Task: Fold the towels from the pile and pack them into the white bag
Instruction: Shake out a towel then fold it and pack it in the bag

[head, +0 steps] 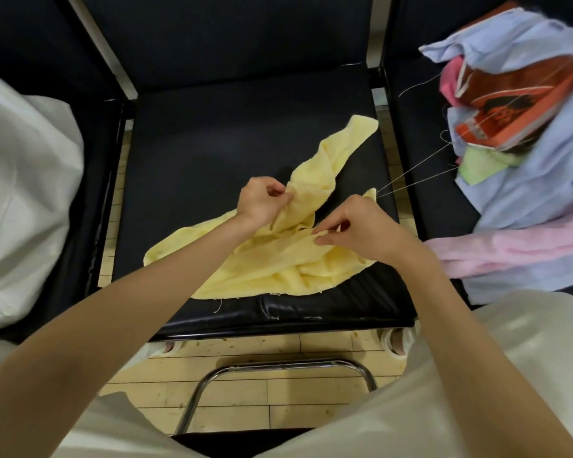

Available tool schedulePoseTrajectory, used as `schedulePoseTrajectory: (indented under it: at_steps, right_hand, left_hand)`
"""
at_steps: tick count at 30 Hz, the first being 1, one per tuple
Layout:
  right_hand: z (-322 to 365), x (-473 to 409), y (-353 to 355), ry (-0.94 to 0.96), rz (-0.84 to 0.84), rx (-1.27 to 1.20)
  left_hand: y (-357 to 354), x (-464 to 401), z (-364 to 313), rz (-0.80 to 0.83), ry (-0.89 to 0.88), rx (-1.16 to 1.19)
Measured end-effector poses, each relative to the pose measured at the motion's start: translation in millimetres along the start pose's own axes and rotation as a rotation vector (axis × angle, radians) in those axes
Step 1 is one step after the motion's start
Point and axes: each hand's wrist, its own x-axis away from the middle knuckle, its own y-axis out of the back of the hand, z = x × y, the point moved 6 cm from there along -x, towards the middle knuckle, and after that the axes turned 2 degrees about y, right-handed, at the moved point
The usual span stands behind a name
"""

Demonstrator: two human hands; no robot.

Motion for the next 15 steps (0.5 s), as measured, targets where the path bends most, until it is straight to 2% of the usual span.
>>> schedulePoseTrajectory:
  at_steps: [2,4,7,9,12,15]
  right_hand:
    - [2.2,0.8,3.2,0.017,-0.036,-0.029]
    - [3.7,0.3,6.4,0.041,-0.094,-0.031]
    - [8.9,0.1,13.6,0.089,-0.232,-0.003]
    - [11.9,2.0,20.4,0.102,-0.345,-0.073]
    - [17.8,4.9,27.6,0.168,-0.505,-0.025]
    - [14.1,4.5,27.5,0.158,-0.578,-0.033]
  left_hand:
    - [8.6,4.0,-6.1,-0.068,-0.031,0.081]
    - [19.6,10.1,-18.7,-0.099,-0.136,0.179]
    - [34.4,25.1,-43.7,-0.023,-0.321,0.301]
    - [40.7,34.2,-57.9,0.041,-0.395,0.3]
    - [44.1,40.7,-67.0,0.088,-0.421,0.266]
    - [44.1,43.0,-67.0,0.1,-0.406,0.264]
